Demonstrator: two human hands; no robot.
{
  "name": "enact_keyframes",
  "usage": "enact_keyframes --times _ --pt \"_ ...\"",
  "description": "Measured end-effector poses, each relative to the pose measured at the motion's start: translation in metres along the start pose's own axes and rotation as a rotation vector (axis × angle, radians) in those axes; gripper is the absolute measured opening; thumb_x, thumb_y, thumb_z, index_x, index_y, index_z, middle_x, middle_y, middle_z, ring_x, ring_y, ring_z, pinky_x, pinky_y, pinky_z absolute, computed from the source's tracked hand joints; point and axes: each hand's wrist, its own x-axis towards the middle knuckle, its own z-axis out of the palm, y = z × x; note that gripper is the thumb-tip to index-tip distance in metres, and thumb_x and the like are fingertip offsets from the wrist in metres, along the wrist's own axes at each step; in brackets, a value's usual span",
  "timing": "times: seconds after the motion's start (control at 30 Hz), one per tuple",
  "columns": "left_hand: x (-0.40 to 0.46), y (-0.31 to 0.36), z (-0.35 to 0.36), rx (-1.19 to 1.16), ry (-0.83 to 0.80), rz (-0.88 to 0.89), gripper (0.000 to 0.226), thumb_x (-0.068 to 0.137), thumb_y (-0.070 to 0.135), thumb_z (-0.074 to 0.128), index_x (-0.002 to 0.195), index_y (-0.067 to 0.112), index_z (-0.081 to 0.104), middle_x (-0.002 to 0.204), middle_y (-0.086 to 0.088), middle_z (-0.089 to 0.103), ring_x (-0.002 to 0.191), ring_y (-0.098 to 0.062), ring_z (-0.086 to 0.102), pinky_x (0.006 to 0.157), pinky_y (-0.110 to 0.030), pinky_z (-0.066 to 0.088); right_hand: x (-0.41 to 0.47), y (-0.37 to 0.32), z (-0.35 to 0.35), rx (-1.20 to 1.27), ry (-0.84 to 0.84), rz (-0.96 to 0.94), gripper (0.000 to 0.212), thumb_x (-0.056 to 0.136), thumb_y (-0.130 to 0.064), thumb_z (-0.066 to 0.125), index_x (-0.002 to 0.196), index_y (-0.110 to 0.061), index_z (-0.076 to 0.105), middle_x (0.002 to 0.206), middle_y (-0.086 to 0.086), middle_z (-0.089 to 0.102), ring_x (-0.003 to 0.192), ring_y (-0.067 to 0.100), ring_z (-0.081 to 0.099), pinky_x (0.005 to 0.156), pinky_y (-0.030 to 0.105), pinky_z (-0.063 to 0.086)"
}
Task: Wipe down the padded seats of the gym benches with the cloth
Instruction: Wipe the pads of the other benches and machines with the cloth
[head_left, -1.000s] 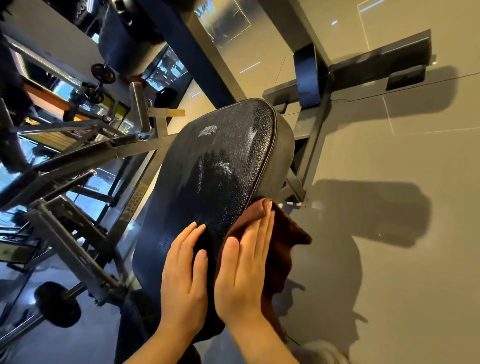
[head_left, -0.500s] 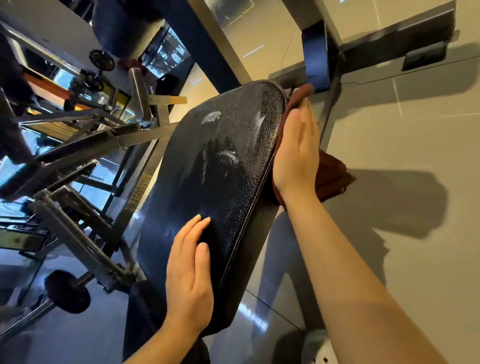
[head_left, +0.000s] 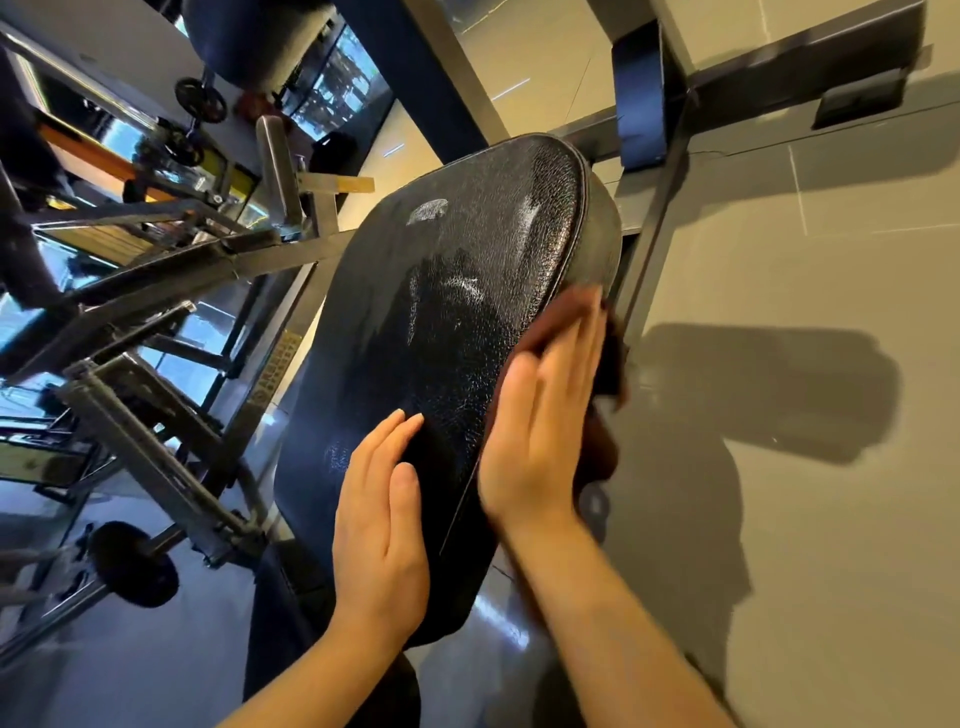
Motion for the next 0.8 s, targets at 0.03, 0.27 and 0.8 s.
enact_keyframes --times 0.03,0.27,0.8 --pt "0.0 0.0 0.0 0.006 -0.001 -0.004 0.036 0.097 0.045 0.024 0.128 0.047 0.042 0.143 0.012 0.046 0.136 -0.004 0.037 0.114 -0.035 0.031 0.021 0.0 -0.001 0.069 0.044 0.057 0.055 0.103 -0.026 0.026 0.152 -0.003 0.016 0.16 0.004 0.01 0.151 0.02 0.007 0.123 0.034 0.002" --pt "0.001 0.001 0.001 0.01 -0.003 -0.012 0.035 0.096 0.044 0.026 0.127 0.047 0.043 0.14 0.01 0.048 0.134 -0.01 0.04 0.113 -0.042 0.033 0.081 0.002 -0.008 0.122 0.037 0.159 0.056 0.103 -0.032 0.021 0.153 -0.008 0.019 0.162 0.006 0.018 0.15 0.014 0.011 0.123 0.034 0.006" --pt "0.003 -0.001 0.001 0.029 -0.005 0.017 0.034 0.096 0.043 0.027 0.127 0.046 0.042 0.14 0.008 0.048 0.134 -0.007 0.04 0.113 -0.038 0.032 0.015 -0.006 -0.005 0.134 0.016 0.088 0.061 0.1 -0.032 0.023 0.151 0.001 0.012 0.161 0.014 0.01 0.15 0.018 0.004 0.123 0.032 0.001"
